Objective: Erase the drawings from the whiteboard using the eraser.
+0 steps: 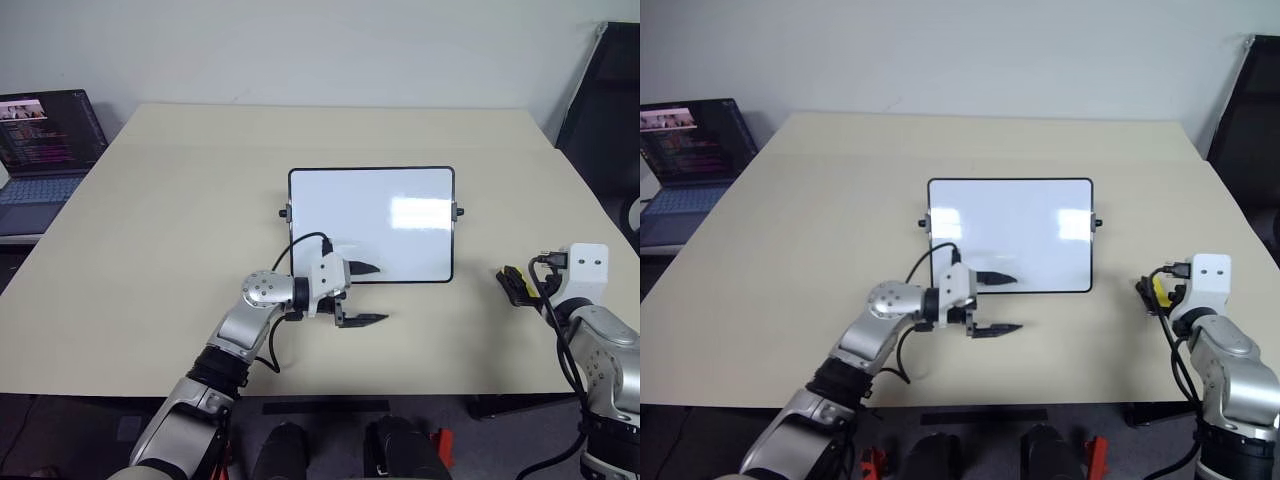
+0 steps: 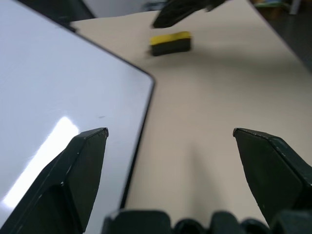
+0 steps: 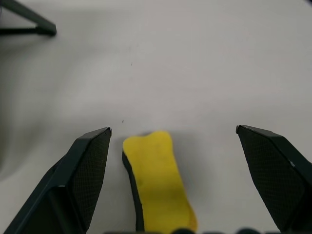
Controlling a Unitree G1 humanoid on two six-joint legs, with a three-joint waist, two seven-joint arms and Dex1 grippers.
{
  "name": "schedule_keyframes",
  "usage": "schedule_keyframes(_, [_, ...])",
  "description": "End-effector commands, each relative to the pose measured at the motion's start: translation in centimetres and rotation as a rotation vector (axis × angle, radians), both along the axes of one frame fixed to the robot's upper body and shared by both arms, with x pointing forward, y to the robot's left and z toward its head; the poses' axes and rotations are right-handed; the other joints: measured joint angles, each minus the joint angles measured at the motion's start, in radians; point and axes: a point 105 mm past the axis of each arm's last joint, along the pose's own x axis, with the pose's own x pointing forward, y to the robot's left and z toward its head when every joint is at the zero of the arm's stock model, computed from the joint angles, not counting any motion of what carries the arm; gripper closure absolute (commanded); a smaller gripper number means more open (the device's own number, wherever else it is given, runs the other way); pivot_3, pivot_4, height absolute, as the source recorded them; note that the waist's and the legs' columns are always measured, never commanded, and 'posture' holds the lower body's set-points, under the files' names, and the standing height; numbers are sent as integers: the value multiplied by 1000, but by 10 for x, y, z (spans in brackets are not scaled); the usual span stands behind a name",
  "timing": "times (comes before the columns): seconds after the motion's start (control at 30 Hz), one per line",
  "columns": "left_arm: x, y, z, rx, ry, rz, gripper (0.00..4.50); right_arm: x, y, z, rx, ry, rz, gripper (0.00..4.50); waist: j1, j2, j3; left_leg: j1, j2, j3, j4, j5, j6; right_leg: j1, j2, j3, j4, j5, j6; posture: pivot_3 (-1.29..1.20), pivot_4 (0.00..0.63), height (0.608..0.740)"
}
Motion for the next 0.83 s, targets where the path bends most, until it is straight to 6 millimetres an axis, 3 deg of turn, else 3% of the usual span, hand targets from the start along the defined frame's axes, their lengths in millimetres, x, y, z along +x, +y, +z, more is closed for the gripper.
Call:
schedule_keyframes(0.03, [6, 13, 14, -80, -46, 185, 0, -13, -4, 24, -2, -131, -34, 15, 0, 0, 0, 0, 0, 0, 0, 0, 0, 0, 0, 0, 0, 0, 0, 0, 150, 740])
schedule_keyframes(0.3, [2, 50, 1, -180, -27, 656, 0, -36, 9, 22, 34, -310, -59, 15, 0, 1, 0, 1, 1, -2, 0, 0, 0, 1, -1, 2, 1, 0, 1, 0, 150, 740])
schedule_keyframes(0.57, [-17, 110, -13, -252, -22, 1045, 0, -60, 27, 11, -47, -358, -8, 15, 0, 2, -1, 1, 1, -1, 0, 0, 0, 1, -2, 2, 1, -1, 0, 0, 150, 740])
schedule_keyframes(0.73, [-26, 106, -19, -268, -11, 1071, 0, -78, 47, -8, -69, -291, 78, 15, 5, 2, -2, 1, 1, -1, 0, 0, 0, 1, -3, 2, 0, -2, -2, 0, 150, 740])
schedule_keyframes(0.83, [-27, 96, -20, -279, 3, 1049, 0, -77, 49, -6, -75, -299, 78, 15, 4, 2, -2, 1, 1, -1, 0, 0, 0, 1, -4, 2, 0, -5, -6, 0, 150, 740])
